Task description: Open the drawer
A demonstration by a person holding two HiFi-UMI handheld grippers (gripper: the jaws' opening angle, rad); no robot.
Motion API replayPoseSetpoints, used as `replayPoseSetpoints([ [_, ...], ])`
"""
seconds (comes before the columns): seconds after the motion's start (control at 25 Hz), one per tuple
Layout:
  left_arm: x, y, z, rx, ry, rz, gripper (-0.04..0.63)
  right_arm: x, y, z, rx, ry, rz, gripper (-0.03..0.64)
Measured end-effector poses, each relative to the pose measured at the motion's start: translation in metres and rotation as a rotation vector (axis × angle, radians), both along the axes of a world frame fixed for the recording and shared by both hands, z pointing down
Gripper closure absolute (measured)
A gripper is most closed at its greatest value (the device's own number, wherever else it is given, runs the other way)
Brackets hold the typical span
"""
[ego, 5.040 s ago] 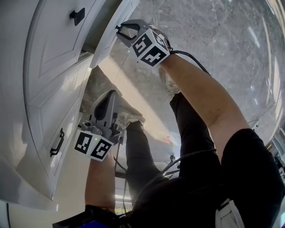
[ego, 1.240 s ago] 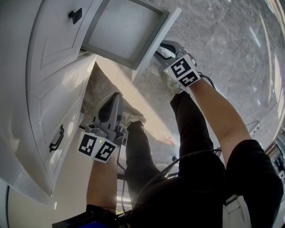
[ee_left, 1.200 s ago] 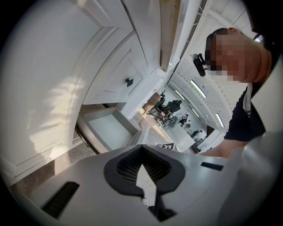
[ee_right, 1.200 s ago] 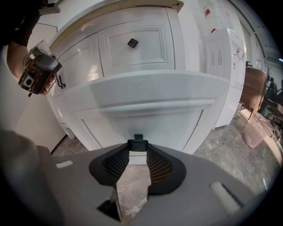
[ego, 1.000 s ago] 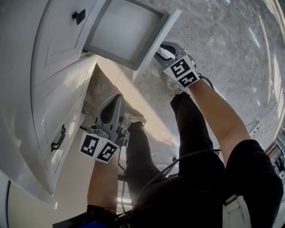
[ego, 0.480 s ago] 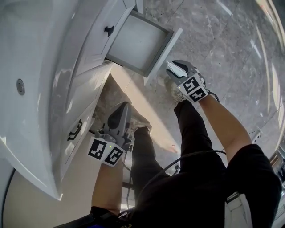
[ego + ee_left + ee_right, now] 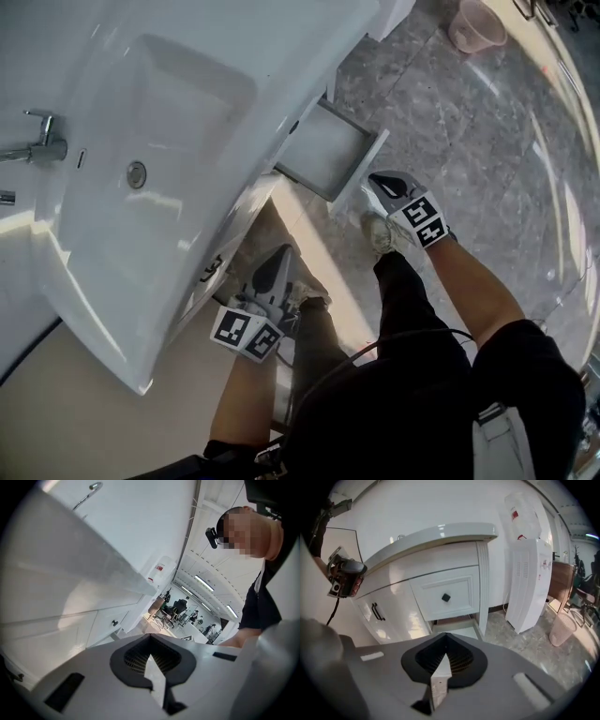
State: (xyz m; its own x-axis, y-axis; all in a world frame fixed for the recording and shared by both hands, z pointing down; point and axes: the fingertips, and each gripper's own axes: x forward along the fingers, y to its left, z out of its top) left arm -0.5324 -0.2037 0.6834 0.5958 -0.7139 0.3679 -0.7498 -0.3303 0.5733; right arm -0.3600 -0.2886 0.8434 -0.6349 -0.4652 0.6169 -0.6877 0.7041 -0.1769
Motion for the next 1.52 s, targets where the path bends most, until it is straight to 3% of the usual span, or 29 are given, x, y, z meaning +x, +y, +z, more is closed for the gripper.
replayPoseSetpoints([
  [0.32, -0.040, 0.014, -0.128, 0.100, 0.007, -0.126, 0.604, -0.024, -0.024, -0.157, 0.090, -0.058, -0.034, 0.615],
  [0.72, -0.136, 0.055, -0.268, 0.245, -0.022, -0.355, 0.604, -0.090, -0.041, -0.318, 0.146, -0.121, -0.120, 0.617],
  [1.0, -0.214, 0.104, -0.344, 0.315, -0.057, -0.518, 0.604, -0.162, -0.029, -0.389, 0.133, -0.152, -0.243, 0.617],
  [1.28, -0.299, 0.166, -0.390, 0.336, -0.072, -0.658, 0.604, -0.248, 0.001, -0.451, 0.145, -0.174, -0.375, 0.617],
  [1.52, -0.350, 0.210, -0.421, 0.377, -0.063, -0.701, 0.604, -0.305, 0.033, -0.494, 0.145, -0.244, -0.451, 0.617],
])
